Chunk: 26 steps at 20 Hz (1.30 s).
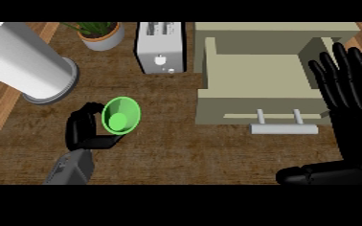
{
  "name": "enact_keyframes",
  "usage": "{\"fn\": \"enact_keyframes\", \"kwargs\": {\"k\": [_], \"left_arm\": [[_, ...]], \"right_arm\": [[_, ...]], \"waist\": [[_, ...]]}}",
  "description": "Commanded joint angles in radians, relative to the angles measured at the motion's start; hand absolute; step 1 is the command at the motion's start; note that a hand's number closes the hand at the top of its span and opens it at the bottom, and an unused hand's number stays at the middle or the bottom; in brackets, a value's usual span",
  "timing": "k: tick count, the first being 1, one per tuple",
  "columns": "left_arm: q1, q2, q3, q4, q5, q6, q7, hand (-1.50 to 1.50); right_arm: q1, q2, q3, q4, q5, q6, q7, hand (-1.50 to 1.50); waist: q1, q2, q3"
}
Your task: Pick up the cup, place it into the drawer and close the drawer
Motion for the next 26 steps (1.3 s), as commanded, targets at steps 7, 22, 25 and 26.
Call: {"fn": "enact_keyframes", "kwargs": {"k": [7, 22, 25, 26], "left_arm": [[0.063, -0.032, -0.151, -0.516, 0.008, -0.004, 0.293, 1.5], [-0.267, -0.12, -0.193, -0.773, -0.037, 0.302, 0.748, 1.5], [-0.275, -0.102, -0.175, -0.757, -0.048, 0.284, 0.749, 1.5], [-0.338, -0.127, -0.178, -0.714, -0.063, 0.316, 0.756, 1.5]], "right_arm": [[0.004, -0.02, -0.03, -0.007, -0.018, 0.001, 0.032, -1.5], [-0.064, -0.012, -0.029, 0.095, 0.014, 0.003, -0.042, -1.5], [0.034, 0.042, 0.047, -0.023, 0.078, -0.037, -0.027, -1.5], [-0.032, -0.014, -0.043, 0.113, 0.011, 0.018, -0.079, -1.5]], "waist": [[0.013, -0.004, 0.001], [-0.008, 0.004, 0.0], [-0.009, 0.003, 0.0], [-0.009, 0.005, 0.0]]}}
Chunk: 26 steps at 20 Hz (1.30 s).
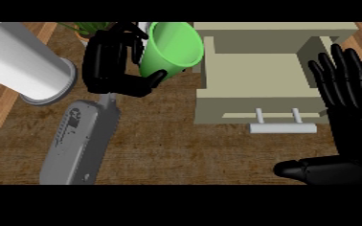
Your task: Pick up the cup, place it into the drawer and close the drawer
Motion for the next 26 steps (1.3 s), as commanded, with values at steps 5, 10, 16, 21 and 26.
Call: {"fn": "enact_keyframes", "kwargs": {"k": [5, 10, 16, 21, 26], "left_arm": [[-0.193, -0.027, -0.002, 0.1, -0.073, 0.082, 0.088, 1.5], [-0.33, -0.036, -0.149, 0.207, -0.021, 0.261, 0.088, 1.5], [-0.423, -0.037, -0.077, 0.237, -0.073, 0.225, 0.223, 1.5], [-0.543, -0.037, -0.044, 0.565, -0.034, 0.22, 0.023, 1.5], [-0.537, -0.037, -0.155, 0.653, 0.072, 0.241, -0.057, 1.5]], "right_arm": [[0.033, -0.029, -0.041, -0.006, -0.063, 0.055, -0.021, -1.5], [-0.035, -0.012, -0.011, 0.048, -0.003, 0.013, -0.01, -1.5], [0.032, -0.032, -0.05, 0.026, -0.046, 0.055, -0.036, -1.5], [0.069, -0.002, -0.012, -0.001, -0.012, 0.045, -0.063, -1.5], [0.037, -0.044, -0.056, -0.015, -0.078, 0.073, -0.019, -1.5]], "waist": [[-0.004, 0.001, 0.0], [-0.012, 0.002, 0.0], [-0.001, -0.001, 0.0], [-0.019, 0.004, 0.0], [-0.027, 0.004, 0.0]]}}
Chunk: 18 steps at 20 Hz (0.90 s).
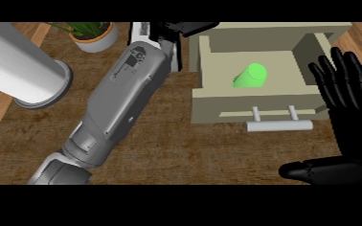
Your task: Pick up the cup, place it into the drawer and close the drawer
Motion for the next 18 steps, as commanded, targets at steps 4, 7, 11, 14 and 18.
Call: {"fn": "enact_keyframes", "kwargs": {"k": [4, 7, 11, 14, 18], "left_arm": [[-0.052, 0.0, -0.11, 0.154, 0.124, 0.055, -0.06, 1.5], [-0.132, 0.0, -0.124, 0.263, 0.14, 0.05, -0.086, 1.5], [-0.127, 0.0, -0.227, 0.329, 0.203, 0.067, -0.121, 1.5], [-0.161, 0.0, -0.284, 0.345, 0.248, 0.096, -0.097, 1.5], [-0.183, 0.0, -0.327, 0.399, 0.253, 0.084, -0.097, 1.5]], "right_arm": [[-0.025, 0.001, -0.005, -0.011, -0.004, -0.017, 0.025, -1.5], [0.016, 0.025, 0.028, -0.016, 0.035, -0.02, -0.01, -1.5], [-0.048, 0.009, 0.024, 0.013, 0.009, -0.009, 0.014, -1.5], [-0.058, 0.013, 0.023, 0.063, 0.009, 0.009, -0.038, -1.5], [-0.05, 0.018, 0.033, 0.05, -0.003, 0.016, -0.031, -1.5]], "waist": [[-0.006, 0.0, 0.0], [-0.018, 0.004, 0.0], [-0.039, 0.01, 0.0], [-0.058, 0.015, 0.001], [-0.077, 0.022, 0.002]]}}
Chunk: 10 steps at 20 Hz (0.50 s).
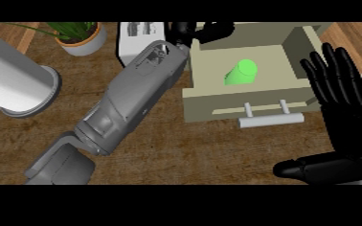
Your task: Pick up the cup, place it into the drawer and close the drawer
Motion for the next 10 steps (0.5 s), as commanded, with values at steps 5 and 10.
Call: {"fn": "enact_keyframes", "kwargs": {"k": [5, 10], "left_arm": [[-0.015, 0.0, -0.152, 0.056, 0.026, 0.054, 0.032, -1.5], [-0.001, 0.0, -0.169, 0.047, 0.075, 0.064, 0.011, -1.5]], "right_arm": [[-0.001, 0.023, 0.048, -0.019, 0.016, -0.006, 0.013, -1.5], [-0.044, 0.01, 0.012, 0.014, -0.022, 0.003, 0.007, -1.5]], "waist": [[-0.027, 0.005, 0.0], [-0.033, 0.011, 0.0]]}}
